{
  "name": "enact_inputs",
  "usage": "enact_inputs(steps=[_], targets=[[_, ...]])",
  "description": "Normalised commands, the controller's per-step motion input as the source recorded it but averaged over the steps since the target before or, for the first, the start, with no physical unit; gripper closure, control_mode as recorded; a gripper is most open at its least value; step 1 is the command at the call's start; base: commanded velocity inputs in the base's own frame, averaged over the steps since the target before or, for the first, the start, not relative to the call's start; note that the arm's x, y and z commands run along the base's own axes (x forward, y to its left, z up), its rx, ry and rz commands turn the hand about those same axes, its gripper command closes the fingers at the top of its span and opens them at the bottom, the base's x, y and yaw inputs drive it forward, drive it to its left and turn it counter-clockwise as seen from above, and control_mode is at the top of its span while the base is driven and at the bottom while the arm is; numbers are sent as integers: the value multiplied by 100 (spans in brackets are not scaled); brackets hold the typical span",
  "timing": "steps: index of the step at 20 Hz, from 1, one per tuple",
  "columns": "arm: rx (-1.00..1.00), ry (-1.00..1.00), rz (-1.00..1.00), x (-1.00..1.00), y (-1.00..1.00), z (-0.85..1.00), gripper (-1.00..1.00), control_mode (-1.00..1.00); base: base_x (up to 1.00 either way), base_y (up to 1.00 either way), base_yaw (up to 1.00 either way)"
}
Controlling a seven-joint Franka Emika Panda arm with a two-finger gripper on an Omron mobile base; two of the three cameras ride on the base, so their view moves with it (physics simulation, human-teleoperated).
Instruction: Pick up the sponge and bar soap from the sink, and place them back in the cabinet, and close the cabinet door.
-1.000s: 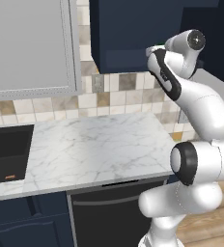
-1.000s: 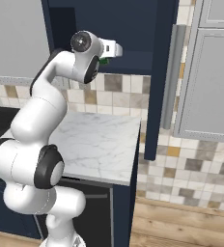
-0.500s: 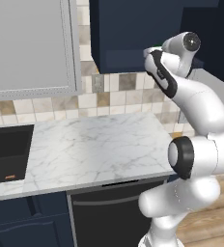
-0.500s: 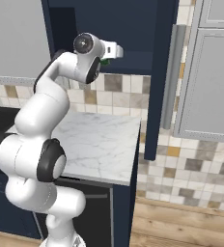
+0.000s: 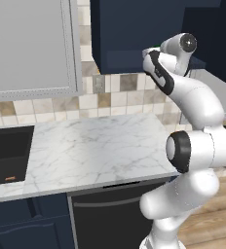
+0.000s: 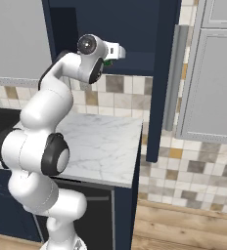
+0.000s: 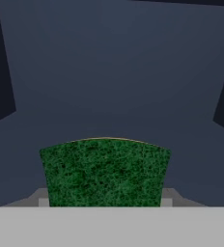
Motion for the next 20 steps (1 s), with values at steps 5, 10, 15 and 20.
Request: enact_inputs(steps=[5, 10, 15, 20], targets=[[0, 0, 0, 23, 0, -11, 100, -100, 0, 0, 0], [0, 0, 0, 19, 0, -13, 100, -100, 0, 0, 0], [0, 0, 0, 30, 0, -1, 100, -100, 0, 0, 0], [0, 0, 0, 36, 0, 0, 100, -100, 0, 0, 0]])
